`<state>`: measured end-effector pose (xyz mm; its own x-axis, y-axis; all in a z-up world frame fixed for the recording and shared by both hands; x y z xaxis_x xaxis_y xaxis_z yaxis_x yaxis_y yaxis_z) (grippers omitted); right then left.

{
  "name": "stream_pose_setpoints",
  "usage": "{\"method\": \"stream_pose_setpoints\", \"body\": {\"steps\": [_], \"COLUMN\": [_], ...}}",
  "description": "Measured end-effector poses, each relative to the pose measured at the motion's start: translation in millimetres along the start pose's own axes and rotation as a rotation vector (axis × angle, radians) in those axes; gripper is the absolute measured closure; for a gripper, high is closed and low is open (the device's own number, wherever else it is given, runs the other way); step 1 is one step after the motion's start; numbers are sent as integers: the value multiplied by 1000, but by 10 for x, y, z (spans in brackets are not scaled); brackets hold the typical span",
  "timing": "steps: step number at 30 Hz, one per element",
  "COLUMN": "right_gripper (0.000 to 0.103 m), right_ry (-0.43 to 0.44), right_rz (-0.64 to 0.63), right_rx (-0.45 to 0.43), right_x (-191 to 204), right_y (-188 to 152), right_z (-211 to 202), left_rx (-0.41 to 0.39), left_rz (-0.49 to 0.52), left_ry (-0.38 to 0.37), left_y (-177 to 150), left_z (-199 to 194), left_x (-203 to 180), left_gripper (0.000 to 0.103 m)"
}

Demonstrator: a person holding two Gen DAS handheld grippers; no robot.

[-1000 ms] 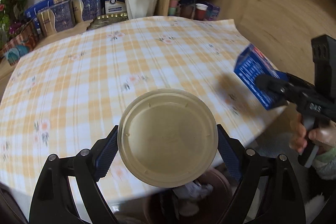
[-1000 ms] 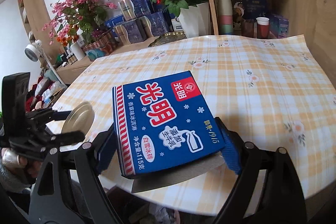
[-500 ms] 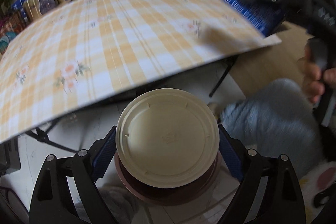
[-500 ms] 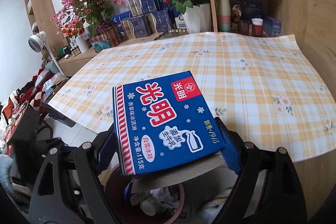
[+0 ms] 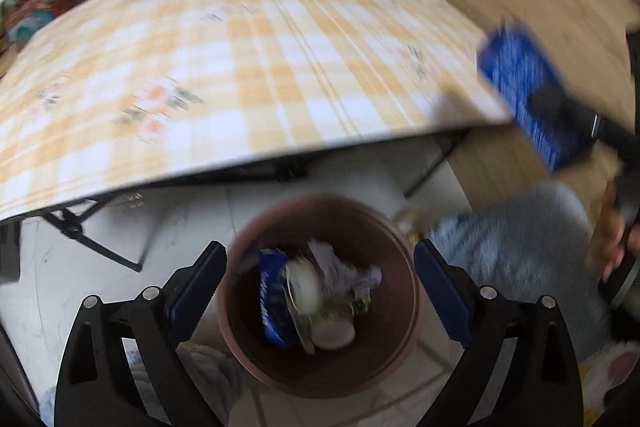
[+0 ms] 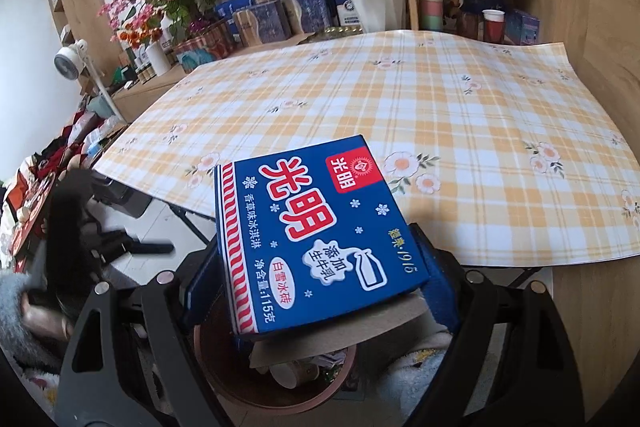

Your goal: Collect trash

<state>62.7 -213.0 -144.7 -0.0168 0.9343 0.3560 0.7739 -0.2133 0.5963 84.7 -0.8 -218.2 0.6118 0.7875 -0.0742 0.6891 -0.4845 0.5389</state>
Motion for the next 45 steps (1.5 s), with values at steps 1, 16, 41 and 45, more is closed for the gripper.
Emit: {"method": "stream_pose_setpoints", "body": {"steps": [1,16,41,45], "right_gripper": [19,10,6,6], "right_ry": [0,96,-139,-162], "right_rz": [-14,-108,-84,-64], "right_rx": [11,290,-183,-244], "right_x": [26,439,315,280], "right_y": [-30,-559,900,1068], "right_z": [28,720,-425,-715], "left_rx": [-25,-98,-331,-393], "left_rz": [-28,-92,57,96], "left_ry": [19,215,327,369], "left_y": [16,107,941,1119], "left_z": [-79,-570,-1312,-1598], "left_x": [72,655,245,96], "left_gripper": [11,7,7,7]}}
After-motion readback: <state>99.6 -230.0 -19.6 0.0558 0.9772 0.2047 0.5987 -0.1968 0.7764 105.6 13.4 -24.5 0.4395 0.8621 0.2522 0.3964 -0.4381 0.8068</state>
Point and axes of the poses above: each gripper's, at about its wrist camera, not at the fingertips, and z roughly the way its jaws point, x to its left, y to its top, the point moved 2 cm from there along z, roughly the way its jaws point, and after that the axes turned 14 degrees about z, right-handed, at the moved point
